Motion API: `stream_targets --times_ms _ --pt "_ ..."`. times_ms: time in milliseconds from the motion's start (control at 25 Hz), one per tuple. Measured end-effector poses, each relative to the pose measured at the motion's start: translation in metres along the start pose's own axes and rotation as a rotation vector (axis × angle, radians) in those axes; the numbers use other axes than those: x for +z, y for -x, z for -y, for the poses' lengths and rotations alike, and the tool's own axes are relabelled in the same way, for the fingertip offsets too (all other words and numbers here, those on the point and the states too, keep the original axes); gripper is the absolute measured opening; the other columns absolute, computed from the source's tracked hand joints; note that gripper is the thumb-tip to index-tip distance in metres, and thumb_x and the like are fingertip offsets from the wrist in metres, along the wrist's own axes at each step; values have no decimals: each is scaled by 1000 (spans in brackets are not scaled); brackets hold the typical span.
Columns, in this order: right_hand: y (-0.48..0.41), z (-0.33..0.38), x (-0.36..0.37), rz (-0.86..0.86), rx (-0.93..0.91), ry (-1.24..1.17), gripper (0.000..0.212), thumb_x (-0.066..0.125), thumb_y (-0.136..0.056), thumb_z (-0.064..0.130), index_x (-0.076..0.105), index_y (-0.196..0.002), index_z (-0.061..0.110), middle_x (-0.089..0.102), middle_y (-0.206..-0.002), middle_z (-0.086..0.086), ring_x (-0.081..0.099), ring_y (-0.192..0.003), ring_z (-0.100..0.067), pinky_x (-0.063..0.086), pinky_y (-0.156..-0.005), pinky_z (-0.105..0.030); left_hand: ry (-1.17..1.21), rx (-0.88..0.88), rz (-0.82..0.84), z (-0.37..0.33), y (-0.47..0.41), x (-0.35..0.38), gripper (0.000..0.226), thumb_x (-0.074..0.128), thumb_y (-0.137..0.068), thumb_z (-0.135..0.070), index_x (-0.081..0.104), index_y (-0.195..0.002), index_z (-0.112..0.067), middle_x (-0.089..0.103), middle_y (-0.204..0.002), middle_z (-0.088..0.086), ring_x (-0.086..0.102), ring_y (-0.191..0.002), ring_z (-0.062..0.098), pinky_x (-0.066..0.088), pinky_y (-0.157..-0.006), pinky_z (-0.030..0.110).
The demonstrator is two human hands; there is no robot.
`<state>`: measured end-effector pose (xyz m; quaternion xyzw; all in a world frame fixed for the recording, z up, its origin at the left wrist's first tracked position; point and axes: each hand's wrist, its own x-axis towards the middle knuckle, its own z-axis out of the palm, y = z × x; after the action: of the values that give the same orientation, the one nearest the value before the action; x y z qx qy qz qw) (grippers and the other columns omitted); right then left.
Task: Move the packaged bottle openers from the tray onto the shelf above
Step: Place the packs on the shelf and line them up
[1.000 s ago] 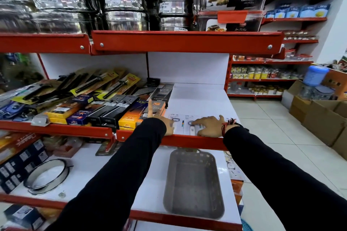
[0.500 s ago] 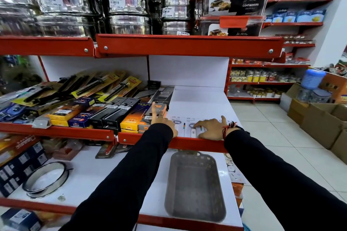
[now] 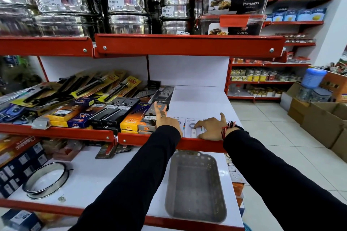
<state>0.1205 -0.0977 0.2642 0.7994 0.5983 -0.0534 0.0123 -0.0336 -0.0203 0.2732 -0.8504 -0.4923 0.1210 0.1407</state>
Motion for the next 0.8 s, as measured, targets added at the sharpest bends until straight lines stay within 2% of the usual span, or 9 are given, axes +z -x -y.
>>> stream_targets --times_ms 80,280,360,440,520,680,800 --pt "1 0 0 1 2 -14 52 55 -82 48 48 -134 45 59 -137 3 44 -136 -25 -10 -115 -64 -2 -7 -31 -1 0 -1 38 41 -90 -38 73 -90 -17 77 -101 1 55 -130 33 -24 -110 71" --pt "0 -3 1 3 -11 -37 51 55 -83 48 49 -133 44 59 -136 3 45 -136 -25 -9 -116 -65 -11 26 -41 2 1 2 40 41 -89 -40 73 -99 -18 74 -104 1 58 -126 31 -27 -108 71" --pt "1 -2 0 8 -15 -40 52 55 -84 48 48 -135 44 57 -140 4 43 -138 -25 -9 -116 -65 -39 53 -52 4 -1 3 46 37 -91 -43 72 -111 -21 68 -122 5 49 -134 32 -28 -106 72" --pt "3 -4 -2 9 -18 -48 52 53 -87 49 45 -138 42 53 -145 4 41 -140 -25 -9 -116 -64 -60 79 -69 6 -3 5 54 30 -94 -48 67 -125 -23 52 -146 10 35 -146 31 -28 -104 73" --pt "5 -12 -7 -20 -1 -82 54 49 -90 51 42 -142 37 50 -148 2 40 -142 -24 -9 -117 -62 -40 100 -112 7 -4 4 58 25 -97 -52 64 -130 -24 41 -155 10 25 -151 29 -27 -105 72" --pt "15 -43 -16 -74 68 -111 55 46 -92 51 39 -144 35 46 -152 5 37 -144 -22 -7 -117 -60 102 173 -234 -5 -6 -6 59 28 -97 -52 53 -141 -22 42 -155 7 25 -151 28 -13 -117 66" --pt "26 -71 -17 -60 152 -99 53 46 -91 47 40 -143 36 48 -151 3 40 -142 -23 -6 -116 -61 301 304 -215 -31 -8 -19 57 36 -97 -47 41 -150 -25 35 -160 4 22 -153 25 -1 -125 56"
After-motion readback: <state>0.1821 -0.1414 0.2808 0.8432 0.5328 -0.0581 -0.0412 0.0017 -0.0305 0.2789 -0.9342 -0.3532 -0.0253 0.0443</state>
